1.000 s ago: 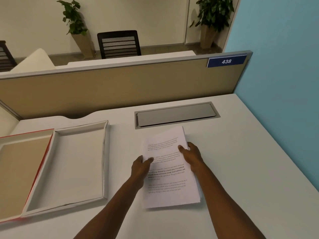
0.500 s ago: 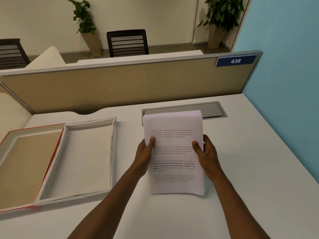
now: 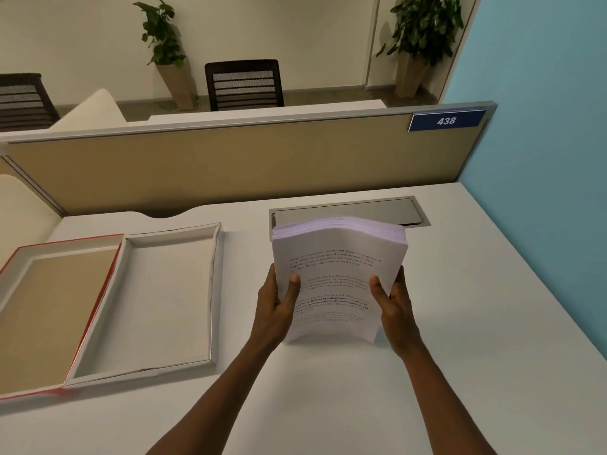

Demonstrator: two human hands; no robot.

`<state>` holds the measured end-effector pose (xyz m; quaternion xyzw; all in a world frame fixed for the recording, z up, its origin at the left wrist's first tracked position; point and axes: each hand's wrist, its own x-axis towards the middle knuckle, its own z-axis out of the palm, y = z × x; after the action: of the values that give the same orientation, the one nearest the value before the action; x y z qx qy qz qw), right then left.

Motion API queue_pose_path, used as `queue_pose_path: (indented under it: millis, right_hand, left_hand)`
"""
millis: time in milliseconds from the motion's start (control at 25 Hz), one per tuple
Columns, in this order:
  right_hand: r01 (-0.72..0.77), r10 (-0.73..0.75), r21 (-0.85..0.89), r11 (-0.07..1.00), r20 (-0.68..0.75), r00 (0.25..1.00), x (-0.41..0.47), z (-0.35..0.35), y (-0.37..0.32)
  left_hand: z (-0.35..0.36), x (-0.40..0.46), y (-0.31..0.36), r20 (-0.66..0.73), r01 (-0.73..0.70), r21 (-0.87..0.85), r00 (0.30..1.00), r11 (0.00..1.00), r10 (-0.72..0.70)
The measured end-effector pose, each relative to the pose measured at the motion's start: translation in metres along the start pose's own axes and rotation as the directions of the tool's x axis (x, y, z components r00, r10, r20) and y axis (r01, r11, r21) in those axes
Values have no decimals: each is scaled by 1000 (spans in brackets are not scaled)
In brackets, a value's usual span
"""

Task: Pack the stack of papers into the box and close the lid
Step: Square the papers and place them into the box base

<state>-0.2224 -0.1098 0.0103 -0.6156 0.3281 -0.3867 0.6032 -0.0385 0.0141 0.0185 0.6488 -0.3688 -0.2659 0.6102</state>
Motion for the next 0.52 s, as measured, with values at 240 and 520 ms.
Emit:
queue_pose_path:
  millis: [240,520]
  right_hand:
    - [-15,12,-32,999,-114,993,-3,4,5]
    - [1,-20,-123,992,-154,988,-16,6,9]
  left_hand:
    - [-3,-14,-8,-57,29,12,998,1000,-28]
    - [5,-23,-14,-80,48,30,996,998,-45]
